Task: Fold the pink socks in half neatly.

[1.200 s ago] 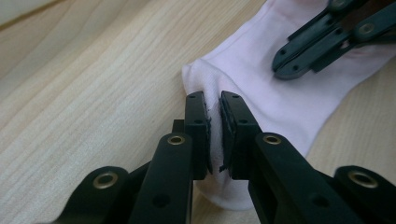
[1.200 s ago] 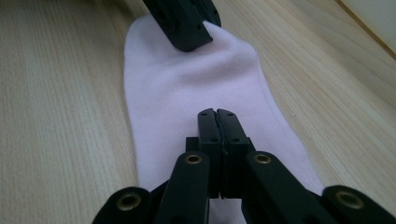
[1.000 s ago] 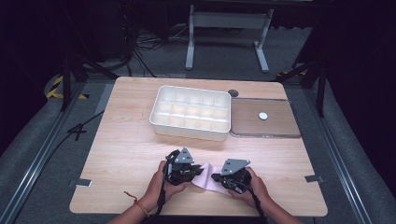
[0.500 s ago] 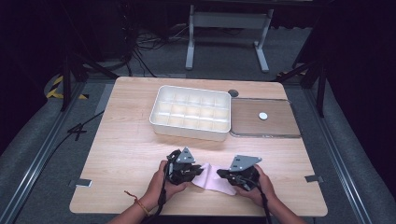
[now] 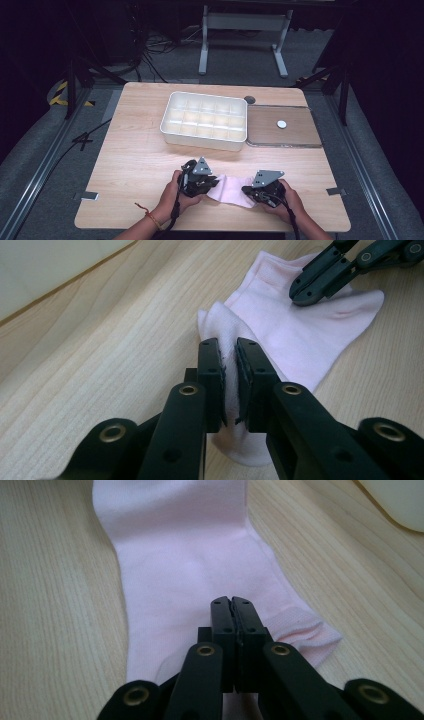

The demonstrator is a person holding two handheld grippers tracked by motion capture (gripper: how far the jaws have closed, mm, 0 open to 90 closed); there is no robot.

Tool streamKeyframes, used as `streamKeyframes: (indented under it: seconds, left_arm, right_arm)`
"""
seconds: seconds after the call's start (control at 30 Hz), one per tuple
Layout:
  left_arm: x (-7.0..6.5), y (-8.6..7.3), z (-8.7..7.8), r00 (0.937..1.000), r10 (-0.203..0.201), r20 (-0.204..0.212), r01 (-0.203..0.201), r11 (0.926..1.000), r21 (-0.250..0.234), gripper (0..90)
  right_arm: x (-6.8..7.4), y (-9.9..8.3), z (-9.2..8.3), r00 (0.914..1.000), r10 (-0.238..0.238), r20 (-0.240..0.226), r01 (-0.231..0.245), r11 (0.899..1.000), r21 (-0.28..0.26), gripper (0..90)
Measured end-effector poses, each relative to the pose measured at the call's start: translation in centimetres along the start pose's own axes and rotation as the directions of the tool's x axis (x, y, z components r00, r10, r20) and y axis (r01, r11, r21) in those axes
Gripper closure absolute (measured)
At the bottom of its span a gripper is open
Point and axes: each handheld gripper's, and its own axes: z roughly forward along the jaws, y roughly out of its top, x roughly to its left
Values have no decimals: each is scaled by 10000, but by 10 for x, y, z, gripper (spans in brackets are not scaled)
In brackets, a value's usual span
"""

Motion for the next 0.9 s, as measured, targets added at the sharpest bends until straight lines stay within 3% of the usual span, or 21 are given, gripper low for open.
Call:
streamKeyframes:
  seconds: [0.3, 0.43, 0.53, 0.73, 0.9]
  left_arm:
    - [-5, 10, 5, 9994, 359, -26, -358, 9993, 136, 816]
    - [-5, 11, 6, 9995, 307, -37, -307, 9995, 120, 815]
    - [-5, 12, 7, 9995, 305, 4, -305, 9995, 126, 814]
    - [-7, 16, 4, 9996, 285, 83, -283, 9995, -135, 814]
    - [-9, 19, 4, 9986, 516, 115, -516, 9986, -74, 813]
  right_arm:
    - [0, 3, -1, 9998, -99, 165, 98, 9999, 50, 900]
    - [-3, 11, -11, 9996, 224, 150, -210, 9961, -854, 900]
    - [4, 13, -2, 9999, -77, 121, 84, 9981, -602, 900]
    - [7, 18, 13, 9999, -116, -50, 114, 9993, -354, 900]
    - [9, 20, 21, 9998, -190, 16, 191, 9994, -293, 900]
